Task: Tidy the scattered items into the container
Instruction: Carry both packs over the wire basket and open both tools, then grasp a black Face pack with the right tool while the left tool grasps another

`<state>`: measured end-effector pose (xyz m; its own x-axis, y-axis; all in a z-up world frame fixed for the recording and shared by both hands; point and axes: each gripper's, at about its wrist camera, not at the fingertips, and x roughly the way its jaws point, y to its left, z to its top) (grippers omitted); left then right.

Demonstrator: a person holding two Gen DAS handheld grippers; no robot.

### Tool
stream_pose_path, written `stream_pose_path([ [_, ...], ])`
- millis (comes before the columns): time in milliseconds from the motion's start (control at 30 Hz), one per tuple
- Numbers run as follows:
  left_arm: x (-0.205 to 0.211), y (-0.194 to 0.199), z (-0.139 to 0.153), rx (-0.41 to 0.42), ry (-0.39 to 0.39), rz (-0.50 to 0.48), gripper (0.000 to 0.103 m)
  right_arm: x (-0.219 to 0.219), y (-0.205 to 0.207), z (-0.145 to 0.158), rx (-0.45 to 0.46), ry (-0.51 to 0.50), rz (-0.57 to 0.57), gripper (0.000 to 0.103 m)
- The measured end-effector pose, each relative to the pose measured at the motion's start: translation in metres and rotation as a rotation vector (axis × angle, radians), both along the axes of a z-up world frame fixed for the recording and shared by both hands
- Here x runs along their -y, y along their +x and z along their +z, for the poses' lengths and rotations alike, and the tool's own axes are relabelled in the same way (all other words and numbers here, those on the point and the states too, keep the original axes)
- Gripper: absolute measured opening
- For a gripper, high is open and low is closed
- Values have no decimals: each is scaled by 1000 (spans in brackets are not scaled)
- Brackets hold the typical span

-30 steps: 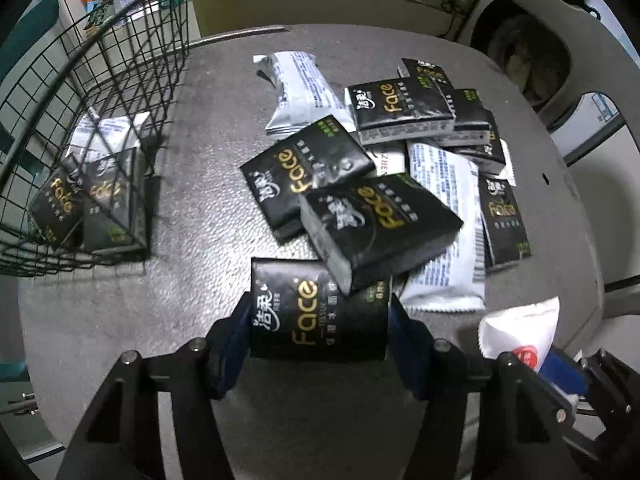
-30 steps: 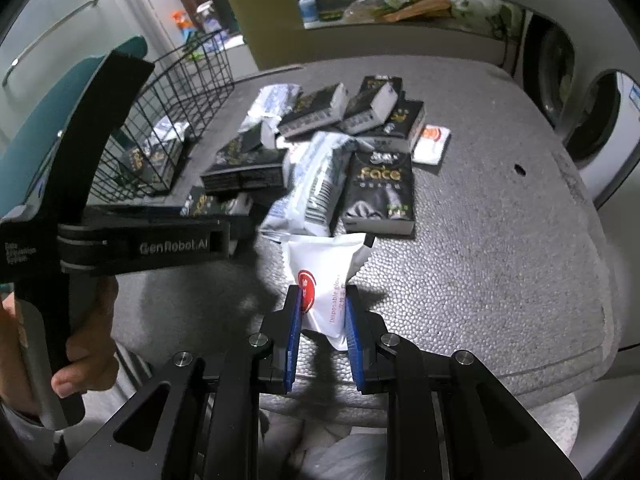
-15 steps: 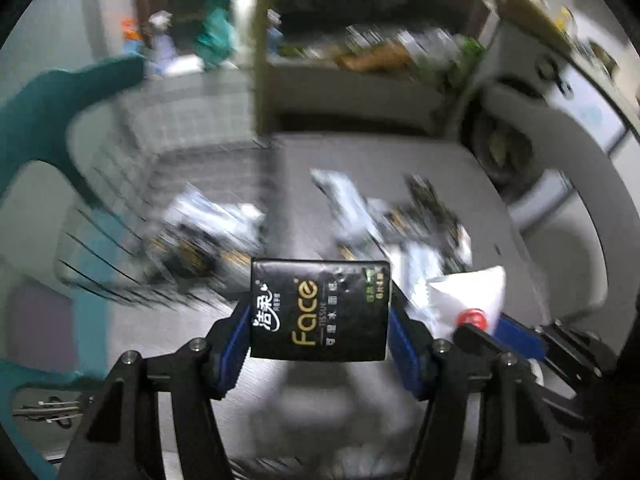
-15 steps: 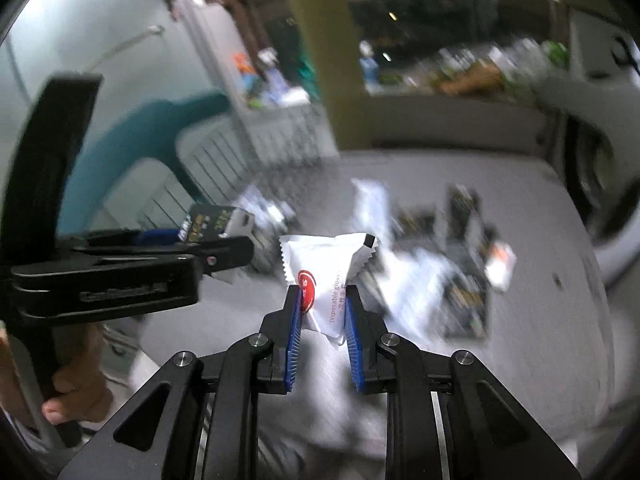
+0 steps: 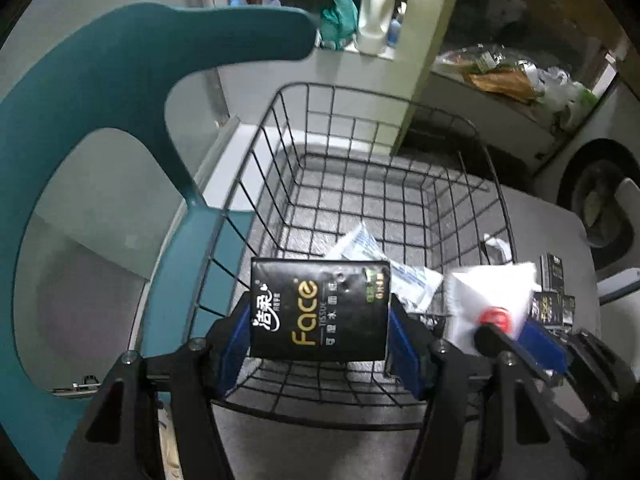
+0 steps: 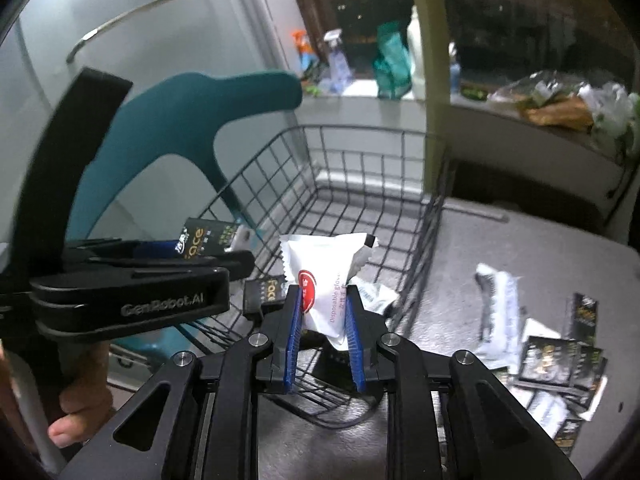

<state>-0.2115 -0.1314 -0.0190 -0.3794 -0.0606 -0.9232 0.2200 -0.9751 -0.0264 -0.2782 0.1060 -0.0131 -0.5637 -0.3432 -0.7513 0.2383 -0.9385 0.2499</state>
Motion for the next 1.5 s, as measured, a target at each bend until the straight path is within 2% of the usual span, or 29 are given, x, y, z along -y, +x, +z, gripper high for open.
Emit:
stream_pose_path([
  [100, -4, 1, 6, -35, -39, 1, 70, -1, -1, 0, -10, 9, -28, 27],
  [167, -3, 4, 7, -39, -33, 3, 72, -4, 1, 2, -12, 23, -38, 32],
  [433, -14, 19, 13, -50, -27, -7, 72, -30, 29, 15, -31, 31, -52, 33],
  [633, -52, 51, 29, -83, -25, -75, 72, -77, 82, 22, -26, 67, -103, 33],
  [767, -94, 78, 33, -87, -8, -166, 73, -122, 123, 14, 4, 92, -171, 36],
  [900, -143, 100, 21, -62, 8, -260, 74, -157, 148, -5, 51, 130, -224, 43],
  [1067, -194, 105, -25, 14, 1, -319, 76, -192, 164, -46, 133, 119, -289, 45],
  [1233, -213, 96, -66, 75, 16, -316, 76, -217, 157, -71, 154, 113, -345, 45],
  [1500, -221, 69, -82, 71, -11, -295, 76, -225, 128, -91, 163, 120, -365, 46],
])
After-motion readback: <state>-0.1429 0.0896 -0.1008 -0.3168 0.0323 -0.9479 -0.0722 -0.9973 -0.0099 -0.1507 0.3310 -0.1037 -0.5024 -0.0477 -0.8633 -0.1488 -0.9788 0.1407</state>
